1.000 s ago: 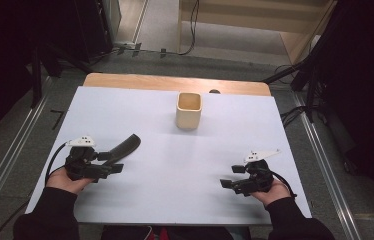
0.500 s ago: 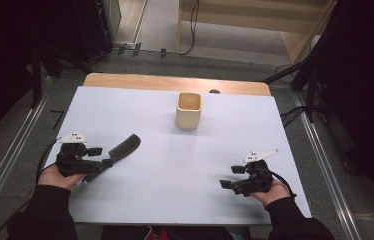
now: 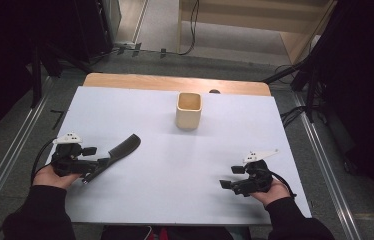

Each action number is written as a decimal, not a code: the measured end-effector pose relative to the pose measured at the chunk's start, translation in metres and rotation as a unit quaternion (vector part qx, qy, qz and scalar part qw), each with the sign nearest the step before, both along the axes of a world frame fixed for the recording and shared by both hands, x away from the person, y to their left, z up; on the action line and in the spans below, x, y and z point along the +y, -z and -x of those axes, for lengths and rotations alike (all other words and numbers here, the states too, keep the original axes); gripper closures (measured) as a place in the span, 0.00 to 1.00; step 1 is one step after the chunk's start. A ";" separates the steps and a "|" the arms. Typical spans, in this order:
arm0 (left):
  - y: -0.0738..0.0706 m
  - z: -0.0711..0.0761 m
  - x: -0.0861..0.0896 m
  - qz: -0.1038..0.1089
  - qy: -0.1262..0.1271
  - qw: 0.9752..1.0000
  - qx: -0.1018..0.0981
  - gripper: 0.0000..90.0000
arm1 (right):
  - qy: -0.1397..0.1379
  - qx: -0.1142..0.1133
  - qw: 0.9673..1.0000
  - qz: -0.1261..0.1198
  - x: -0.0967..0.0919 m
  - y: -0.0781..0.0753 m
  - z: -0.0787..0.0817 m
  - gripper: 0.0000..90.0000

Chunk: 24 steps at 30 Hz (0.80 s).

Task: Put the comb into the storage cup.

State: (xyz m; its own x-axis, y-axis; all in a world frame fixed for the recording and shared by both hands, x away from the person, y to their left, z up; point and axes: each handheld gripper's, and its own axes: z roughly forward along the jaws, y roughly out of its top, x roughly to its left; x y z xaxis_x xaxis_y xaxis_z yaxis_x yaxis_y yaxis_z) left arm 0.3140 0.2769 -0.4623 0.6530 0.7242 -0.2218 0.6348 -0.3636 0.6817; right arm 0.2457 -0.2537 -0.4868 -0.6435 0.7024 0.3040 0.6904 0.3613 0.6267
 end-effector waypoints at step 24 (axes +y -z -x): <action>0.013 0.011 0.004 -0.040 0.008 0.999 0.006 0.30 | -0.006 0.000 1.000 -0.001 0.003 -0.002 -0.005 0.23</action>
State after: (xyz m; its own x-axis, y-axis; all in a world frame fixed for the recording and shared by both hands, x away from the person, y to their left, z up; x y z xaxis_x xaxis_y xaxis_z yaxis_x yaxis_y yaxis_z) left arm 0.3029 0.2808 -0.4757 0.6617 0.7299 -0.1714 0.6364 -0.4260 0.6430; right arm 0.2509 -0.2505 -0.4850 -0.6521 0.6937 0.3059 0.6860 0.3681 0.6276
